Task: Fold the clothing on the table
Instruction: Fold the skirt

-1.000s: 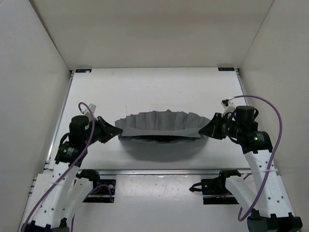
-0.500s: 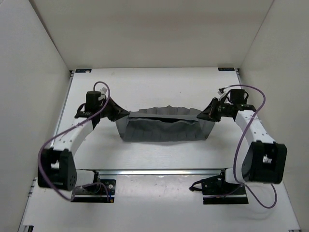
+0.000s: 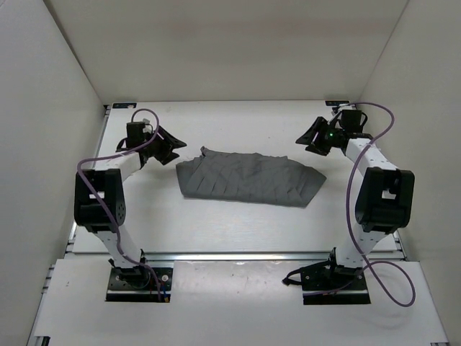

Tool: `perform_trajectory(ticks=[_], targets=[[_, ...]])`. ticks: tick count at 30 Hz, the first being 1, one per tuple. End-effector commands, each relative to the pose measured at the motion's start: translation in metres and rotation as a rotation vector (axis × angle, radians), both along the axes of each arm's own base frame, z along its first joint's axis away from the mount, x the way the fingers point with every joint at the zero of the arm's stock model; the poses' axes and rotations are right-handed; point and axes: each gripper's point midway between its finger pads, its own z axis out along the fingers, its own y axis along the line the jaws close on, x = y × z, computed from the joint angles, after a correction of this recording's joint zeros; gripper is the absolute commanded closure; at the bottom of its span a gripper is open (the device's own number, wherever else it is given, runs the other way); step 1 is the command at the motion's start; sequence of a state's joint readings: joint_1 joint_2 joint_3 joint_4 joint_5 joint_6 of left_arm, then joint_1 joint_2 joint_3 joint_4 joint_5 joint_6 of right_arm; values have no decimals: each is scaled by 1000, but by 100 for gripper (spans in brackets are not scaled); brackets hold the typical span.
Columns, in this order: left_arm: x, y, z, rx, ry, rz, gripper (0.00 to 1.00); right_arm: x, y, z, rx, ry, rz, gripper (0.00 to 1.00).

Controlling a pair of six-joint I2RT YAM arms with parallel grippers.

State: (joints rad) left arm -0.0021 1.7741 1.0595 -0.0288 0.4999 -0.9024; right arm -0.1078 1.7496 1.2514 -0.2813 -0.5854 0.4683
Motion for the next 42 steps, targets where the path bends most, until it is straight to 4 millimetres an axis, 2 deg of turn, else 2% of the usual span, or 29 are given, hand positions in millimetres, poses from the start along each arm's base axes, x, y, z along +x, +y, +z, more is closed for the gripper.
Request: perform_trajectory(ticks=[1, 2, 3, 4, 5, 6, 9, 11, 12, 17, 22, 26, 29, 31, 32, 34, 35, 36, 39, 42], targets=[[-9, 4, 42, 101, -104, -39, 32, -6, -11, 17, -107, -61, -46, 49], [-21, 6, 28, 133, -71, -36, 32, -12, -11, 24, -117, -74, -45, 49], [-37, 11, 17, 173, -44, -30, 32, -23, -9, 21, -129, -67, -46, 53], [-49, 6, 19, 191, -54, -49, 32, -34, -4, 11, -145, -39, -30, 58], [-66, 5, 11, 199, -36, -53, 32, -42, -5, 10, -181, -33, -31, 59], [-83, 0, 2, 198, -19, -80, 32, -56, 3, 0, -213, -2, -6, 61], [-115, -5, -19, 228, 32, -112, 32, -77, 9, -12, -252, 49, 16, 62], [-134, 0, -31, 266, 56, -105, 32, -98, 16, -28, -263, 88, 44, 61], [-140, 4, -36, 285, 65, -90, 32, -103, 19, -28, -265, 80, 47, 61], [-146, 5, -46, 312, 80, -72, 32, -124, 14, -37, -255, 87, 35, 61], [-148, 0, -61, 285, 118, -49, 32, -131, 7, -34, -255, 85, 25, 61], [-137, -4, -62, 249, 85, 5, 33, -139, 4, -37, -265, 97, 9, 58], [-133, -11, -67, 230, 103, 3, 35, -150, -4, -50, -294, 158, -22, 58], [-131, -19, -71, 214, 119, -18, 39, -158, -3, -55, -299, 189, -22, 54], [-126, -19, -69, 208, 96, -8, 51, -158, -4, -55, -295, 186, -32, 51], [-124, -16, -73, 201, 96, 9, 89, -167, -4, -63, -295, 209, -47, 44], [-122, -16, -72, 200, 91, 17, 97, -172, -5, -65, -291, 219, -53, 44], [-123, -15, -70, 193, 78, 29, 100, -176, -2, -70, -281, 226, -53, 44], [-124, -13, -72, 192, 78, 31, 100, -180, 4, -79, -247, 226, -61, 43], [-127, -15, -75, 187, 91, 17, 100, -185, 8, -92, -231, 254, -70, 38]])
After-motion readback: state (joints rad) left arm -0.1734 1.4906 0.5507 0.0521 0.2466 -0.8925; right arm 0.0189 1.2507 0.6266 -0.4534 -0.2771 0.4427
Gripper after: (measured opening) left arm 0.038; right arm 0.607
